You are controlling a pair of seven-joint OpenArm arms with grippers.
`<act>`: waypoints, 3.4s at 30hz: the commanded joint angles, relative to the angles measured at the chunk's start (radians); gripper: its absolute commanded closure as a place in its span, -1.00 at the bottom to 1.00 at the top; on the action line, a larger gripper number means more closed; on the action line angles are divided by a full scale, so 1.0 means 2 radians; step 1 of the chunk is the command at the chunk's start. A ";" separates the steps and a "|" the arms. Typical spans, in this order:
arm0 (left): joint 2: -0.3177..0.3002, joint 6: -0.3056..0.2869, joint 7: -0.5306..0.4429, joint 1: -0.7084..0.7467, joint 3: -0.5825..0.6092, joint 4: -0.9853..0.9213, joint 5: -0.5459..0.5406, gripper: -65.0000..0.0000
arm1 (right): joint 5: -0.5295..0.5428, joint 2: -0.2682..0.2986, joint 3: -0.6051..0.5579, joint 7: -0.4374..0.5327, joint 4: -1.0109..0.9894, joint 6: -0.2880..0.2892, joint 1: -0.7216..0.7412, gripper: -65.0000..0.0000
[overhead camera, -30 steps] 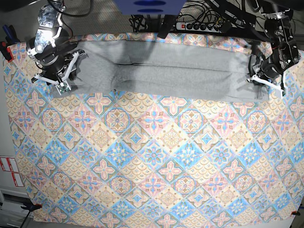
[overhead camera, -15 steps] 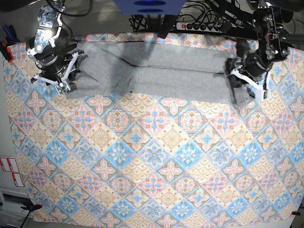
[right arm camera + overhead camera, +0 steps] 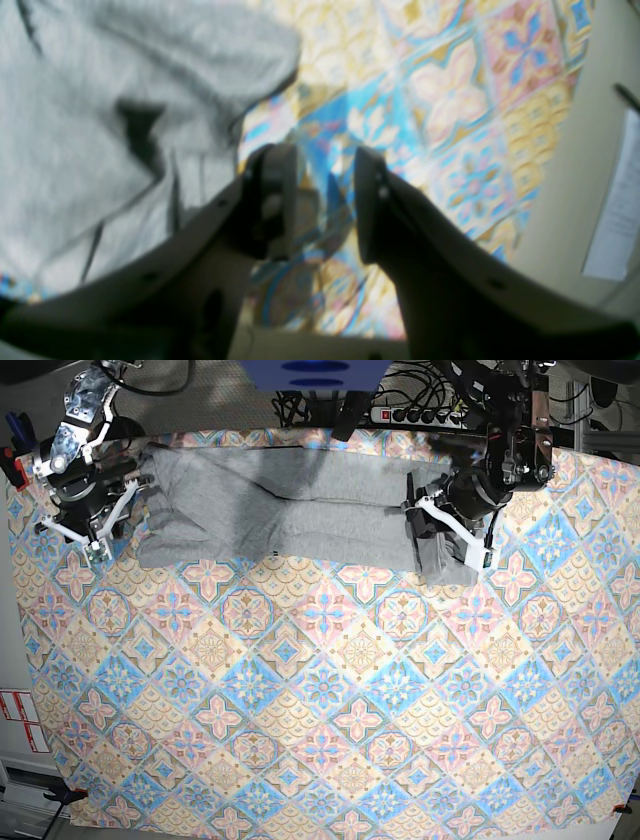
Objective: Fold the T-shirt properly
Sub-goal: 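Grasp the strip end with the left gripper and fold it toward the right gripper, then release the left gripper and grasp the other strip end with the right gripper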
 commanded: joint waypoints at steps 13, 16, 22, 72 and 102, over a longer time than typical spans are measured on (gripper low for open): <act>0.025 -0.003 -0.004 -0.022 0.048 -0.046 -0.010 1.00 | 0.000 0.006 0.038 0.006 0.009 -0.003 0.003 0.44; 0.025 -0.003 -0.005 -0.024 0.057 -0.060 -0.010 1.00 | 0.000 0.006 0.038 0.006 0.009 -0.003 0.003 0.44; 0.025 -0.003 -0.005 -0.025 0.070 -0.064 -0.010 0.98 | 0.000 0.006 0.039 0.007 0.009 -0.003 0.003 0.44; -0.050 -0.007 -0.004 -0.006 -0.078 -0.005 -0.010 0.52 | 0.320 0.118 -0.046 -0.087 -0.140 -0.003 -0.011 -0.15; -0.050 -0.007 -0.007 -0.009 -0.078 -0.044 -0.013 0.51 | 0.321 0.108 -0.127 -0.086 -0.215 -0.003 0.033 -0.15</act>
